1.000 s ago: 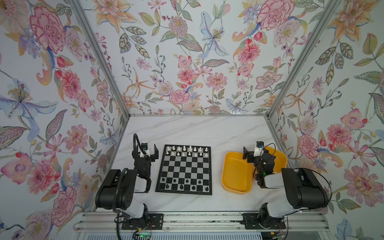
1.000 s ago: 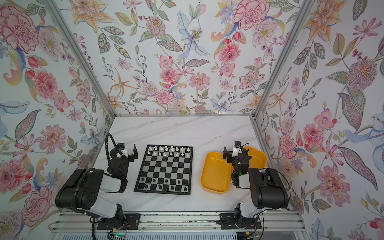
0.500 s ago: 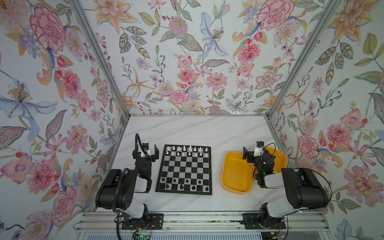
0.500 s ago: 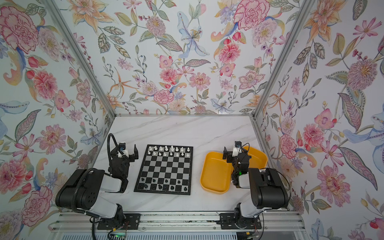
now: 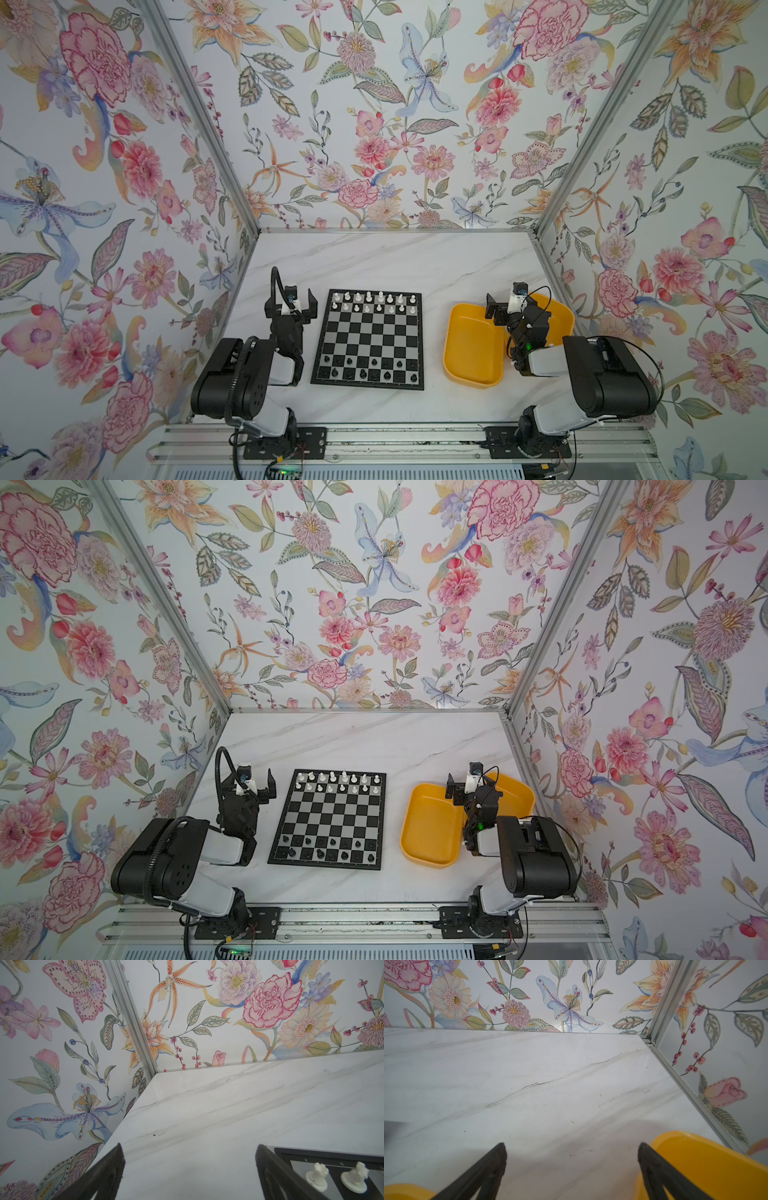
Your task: Set up the chess pieces on the board
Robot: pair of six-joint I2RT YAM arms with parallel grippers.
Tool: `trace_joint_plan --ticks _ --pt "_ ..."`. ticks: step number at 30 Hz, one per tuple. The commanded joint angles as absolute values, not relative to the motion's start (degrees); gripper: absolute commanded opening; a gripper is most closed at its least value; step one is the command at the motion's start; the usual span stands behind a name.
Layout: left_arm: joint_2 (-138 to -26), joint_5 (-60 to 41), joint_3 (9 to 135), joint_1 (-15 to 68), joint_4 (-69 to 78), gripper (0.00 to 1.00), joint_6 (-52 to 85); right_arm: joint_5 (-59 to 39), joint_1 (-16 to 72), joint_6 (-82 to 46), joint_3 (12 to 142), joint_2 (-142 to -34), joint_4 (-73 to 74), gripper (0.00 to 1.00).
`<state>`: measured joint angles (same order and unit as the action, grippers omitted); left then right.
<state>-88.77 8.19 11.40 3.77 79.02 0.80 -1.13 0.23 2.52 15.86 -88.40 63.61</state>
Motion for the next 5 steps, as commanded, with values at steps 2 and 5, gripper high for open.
trace_joint_plan --ticks 2,5 --pt "-89.03 9.25 12.27 4.13 79.37 0.99 0.09 -1.85 -0.09 1.77 17.25 -88.68 62.56 0.99" --pt "-89.03 9.24 12.29 4.09 79.42 0.99 0.09 -1.58 0.00 1.81 17.15 -88.67 62.62 0.99"
